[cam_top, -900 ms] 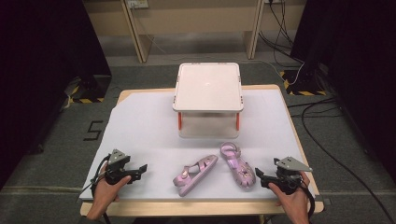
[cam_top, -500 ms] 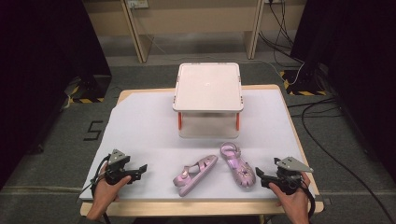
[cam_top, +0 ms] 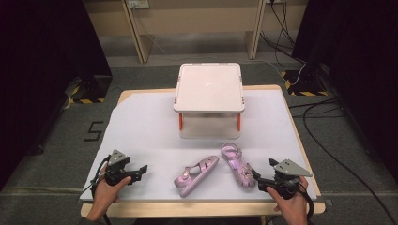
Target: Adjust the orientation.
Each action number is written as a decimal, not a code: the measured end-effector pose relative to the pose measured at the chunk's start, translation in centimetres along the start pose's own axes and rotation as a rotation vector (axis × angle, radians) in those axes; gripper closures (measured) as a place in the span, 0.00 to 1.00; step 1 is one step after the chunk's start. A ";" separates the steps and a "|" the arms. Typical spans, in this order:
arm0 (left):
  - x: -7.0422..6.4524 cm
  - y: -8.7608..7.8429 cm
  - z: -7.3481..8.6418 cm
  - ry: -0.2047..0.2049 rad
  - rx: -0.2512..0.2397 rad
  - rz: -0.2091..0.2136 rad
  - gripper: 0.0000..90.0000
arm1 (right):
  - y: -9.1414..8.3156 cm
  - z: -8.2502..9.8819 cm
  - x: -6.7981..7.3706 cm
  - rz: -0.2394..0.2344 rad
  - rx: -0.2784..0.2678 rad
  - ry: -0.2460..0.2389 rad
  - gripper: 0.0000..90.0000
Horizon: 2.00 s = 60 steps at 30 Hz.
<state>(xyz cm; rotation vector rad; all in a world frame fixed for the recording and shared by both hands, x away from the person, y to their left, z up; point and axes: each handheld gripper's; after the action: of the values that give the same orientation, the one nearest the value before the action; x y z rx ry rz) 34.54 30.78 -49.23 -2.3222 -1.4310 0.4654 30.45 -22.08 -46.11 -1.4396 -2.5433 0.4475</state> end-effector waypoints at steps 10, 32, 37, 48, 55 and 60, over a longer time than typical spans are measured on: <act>0.0 0.1 0.0 0.002 0.001 0.000 0.17 | 0.8 0.0 2.1 -0.056 0.021 -0.029 0.22; -0.1 0.3 0.1 0.007 0.012 0.003 0.17 | 3.8 0.8 4.1 -0.047 0.169 -0.148 0.18; -0.1 0.2 0.0 0.003 -0.001 -0.002 0.17 | 3.7 0.9 4.0 -0.040 0.193 -0.132 0.19; -0.1 0.1 -0.1 0.003 -0.007 -0.003 0.17 | 3.2 1.0 3.4 -0.012 0.192 -0.159 0.23; -0.1 0.2 -0.1 0.007 0.000 0.000 0.17 | 4.4 0.6 3.6 -0.054 0.178 -0.198 0.20; -0.1 0.1 -0.1 0.009 0.000 0.001 0.17 | 4.7 0.5 2.7 -0.070 0.193 -0.144 0.27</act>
<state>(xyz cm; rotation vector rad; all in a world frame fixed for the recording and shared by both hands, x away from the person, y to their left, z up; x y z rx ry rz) 34.65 30.60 -49.17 -2.3222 -1.4259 0.4545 32.66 -17.60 -48.16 -1.2882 -2.5662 0.7873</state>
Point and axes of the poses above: each handheld gripper's, and its own axes: y roughly forward along the jaws, z roughly out of its underside, x roughly to its left, and after that the axes turned 10 degrees about -x, right-handed
